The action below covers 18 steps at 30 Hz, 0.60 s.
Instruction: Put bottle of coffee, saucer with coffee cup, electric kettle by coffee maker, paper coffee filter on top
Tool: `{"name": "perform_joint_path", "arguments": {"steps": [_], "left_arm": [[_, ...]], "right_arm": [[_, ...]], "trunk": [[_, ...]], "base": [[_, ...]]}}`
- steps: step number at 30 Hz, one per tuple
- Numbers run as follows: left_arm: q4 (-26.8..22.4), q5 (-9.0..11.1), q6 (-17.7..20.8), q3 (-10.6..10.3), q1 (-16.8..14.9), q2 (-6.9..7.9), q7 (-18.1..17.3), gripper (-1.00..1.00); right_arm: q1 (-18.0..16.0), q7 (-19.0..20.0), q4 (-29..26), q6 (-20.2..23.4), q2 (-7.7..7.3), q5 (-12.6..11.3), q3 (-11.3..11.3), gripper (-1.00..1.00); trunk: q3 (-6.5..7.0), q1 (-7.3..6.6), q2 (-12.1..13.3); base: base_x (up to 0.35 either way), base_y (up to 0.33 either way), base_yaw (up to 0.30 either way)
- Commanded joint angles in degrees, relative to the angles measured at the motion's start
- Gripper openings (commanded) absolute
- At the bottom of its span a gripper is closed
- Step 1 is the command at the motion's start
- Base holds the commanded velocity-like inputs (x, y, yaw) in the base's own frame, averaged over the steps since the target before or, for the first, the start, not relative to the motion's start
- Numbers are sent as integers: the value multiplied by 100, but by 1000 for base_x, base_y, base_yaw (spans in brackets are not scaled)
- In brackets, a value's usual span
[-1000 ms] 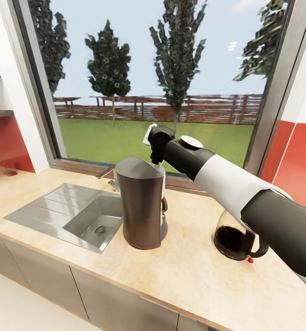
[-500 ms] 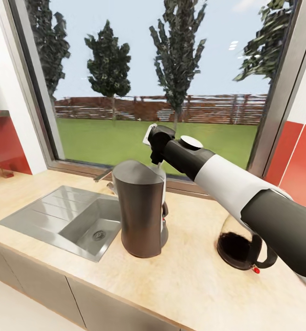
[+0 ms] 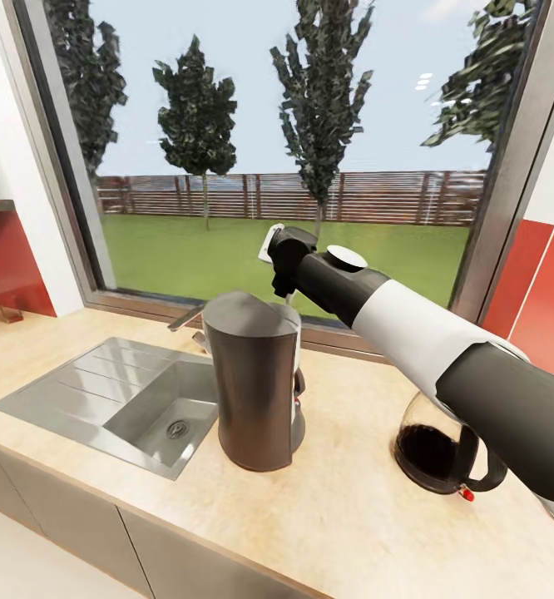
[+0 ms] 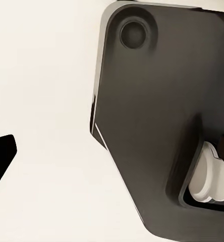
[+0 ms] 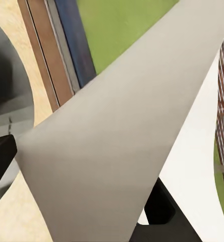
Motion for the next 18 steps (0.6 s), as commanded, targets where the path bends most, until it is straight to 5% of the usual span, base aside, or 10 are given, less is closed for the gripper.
{"name": "perform_joint_path", "arguments": {"steps": [1, 18], "left_arm": [[-8, 47, -1, 9, 3, -1, 5, 100], [-8, 54, -1, 11, 3, -1, 5, 100]], "right_arm": [[-5, 52, -3, 9, 0, 61, 12, -100], [-5, 52, -3, 9, 0, 58, 12, -100]], "trunk": [[-4, 2, -6], [-4, 2, -6]], "base": [[0, 0, 0], [0, 5, 0]]}}
